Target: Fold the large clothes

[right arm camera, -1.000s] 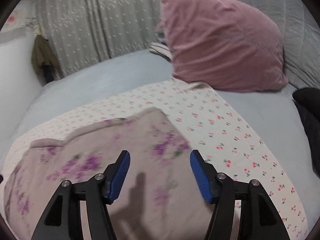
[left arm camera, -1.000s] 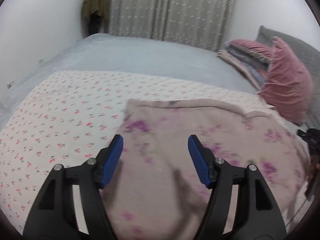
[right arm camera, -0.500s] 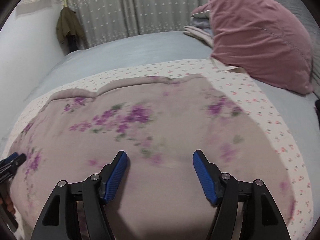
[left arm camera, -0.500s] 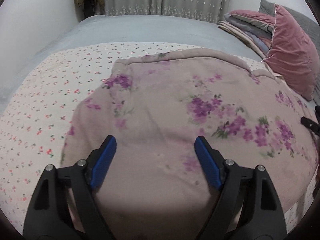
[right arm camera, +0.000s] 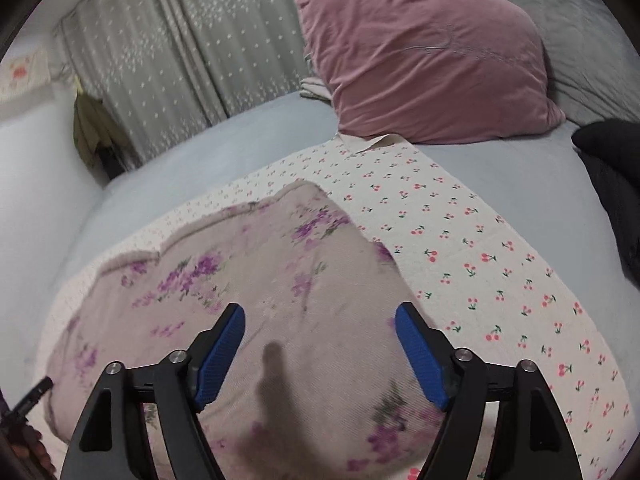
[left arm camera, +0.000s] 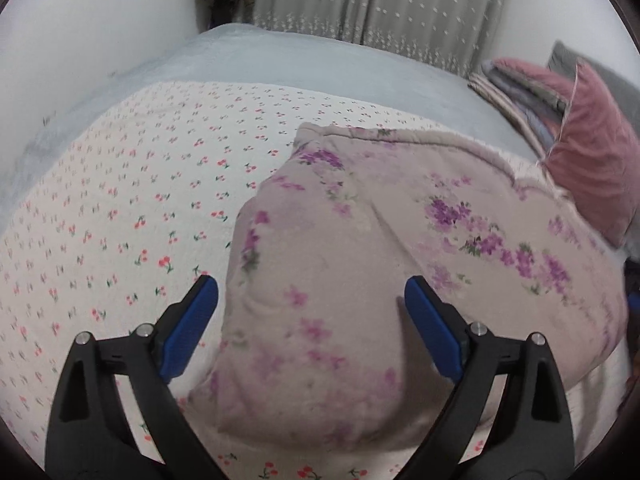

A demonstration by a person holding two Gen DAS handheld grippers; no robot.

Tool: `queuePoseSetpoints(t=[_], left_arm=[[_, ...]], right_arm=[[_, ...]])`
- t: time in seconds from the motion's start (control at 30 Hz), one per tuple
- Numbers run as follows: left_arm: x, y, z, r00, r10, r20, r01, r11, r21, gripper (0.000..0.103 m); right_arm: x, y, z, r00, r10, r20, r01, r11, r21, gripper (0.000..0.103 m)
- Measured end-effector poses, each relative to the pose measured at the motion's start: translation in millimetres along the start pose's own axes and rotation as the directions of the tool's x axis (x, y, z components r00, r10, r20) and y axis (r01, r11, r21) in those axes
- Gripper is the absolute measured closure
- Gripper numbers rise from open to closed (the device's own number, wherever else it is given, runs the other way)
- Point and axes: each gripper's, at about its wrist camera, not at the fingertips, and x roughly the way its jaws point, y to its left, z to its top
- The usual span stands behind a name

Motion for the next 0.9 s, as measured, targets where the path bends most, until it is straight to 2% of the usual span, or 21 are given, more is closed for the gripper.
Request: queuePoseSetpoints(t=[0.1, 0.17, 0.27, 0.37, 0.43, 0.47, 0.53, 0.63, 0.77, 0.8, 0.83, 0.9], left_arm=[[2.5, 23.8, -0.4, 0.997, -0.064, -0.032, 0.060, 0.992, -0.111, 0.006], [10.7, 36.7, 0.7, 0.986, -0.150, -0.075, 0.136, 0.977, -0.165, 0.006], [23.5, 56.6, 0.4, 0.948, -0.299, -0.107, 0.266, 0.932, -0.247, 0.006], [41.9, 71.0, 1.2, 0.910, -0.389, -0.142, 0.335, 0.894, -0.299, 0.006], [49.9, 74.1, 4.7, 0.909, -0.389, -0.150, 0.335, 0.896, -0.293, 0.006], [54.1, 73.2, 7.7, 0.913, -0.379, -0.153, 0.329, 0.903, -0.275, 0.006], [58.7, 66.0, 13.8, 0.907, -0.386, -0.172, 0.344, 0.911, -0.227, 0.006], [67.0, 48.8, 27.2, 0.886, -0.407, -0.224, 0.388, 0.913, -0.124, 0.006], [93.3, 30.6, 42.1, 0.872, -0.365, -0.325, 0.380, 0.925, -0.018, 0.004], [101.4, 29.7, 46.5, 0.859, -0.370, -0.353, 0.390, 0.921, -0.015, 0.004], [109.7, 30.4, 50.3, 0.839, -0.380, -0.388, 0.405, 0.914, -0.021, 0.001], [120.7, 33.3, 55.2, 0.801, -0.401, -0.445, 0.434, 0.901, -0.030, 0.001]], right_arm=[[-7.6, -20.6, 0.6, 1.000, 0.022, 0.016, -0.024, 0.996, 0.083, 0.020], [-5.8, -42.1, 3.5, 0.998, 0.057, 0.006, -0.058, 0.986, 0.155, 0.020], [-0.1, -68.4, 4.4, 0.988, 0.152, -0.016, -0.144, 0.958, 0.247, 0.020], [13.2, -87.7, 8.0, 0.966, 0.249, -0.064, -0.216, 0.921, 0.324, 0.020], [18.3, -93.8, 13.1, 0.965, 0.252, -0.070, -0.217, 0.921, 0.325, 0.020], [20.0, -94.5, 16.5, 0.970, 0.233, -0.074, -0.200, 0.931, 0.307, 0.020], [26.3, -90.4, 25.8, 0.969, 0.227, -0.096, -0.198, 0.949, 0.245, 0.020], [45.6, -77.9, 39.4, 0.939, 0.292, -0.181, -0.261, 0.949, 0.178, 0.020], [83.0, -58.3, 57.1, 0.887, 0.326, -0.326, -0.309, 0.945, 0.106, 0.020], [94.5, -55.5, 60.8, 0.875, 0.325, -0.360, -0.309, 0.946, 0.102, 0.020], [103.7, -55.4, 63.2, 0.864, 0.325, -0.384, -0.308, 0.945, 0.105, 0.020], [128.0, -55.4, 67.9, 0.828, 0.328, -0.455, -0.304, 0.944, 0.128, 0.020]])
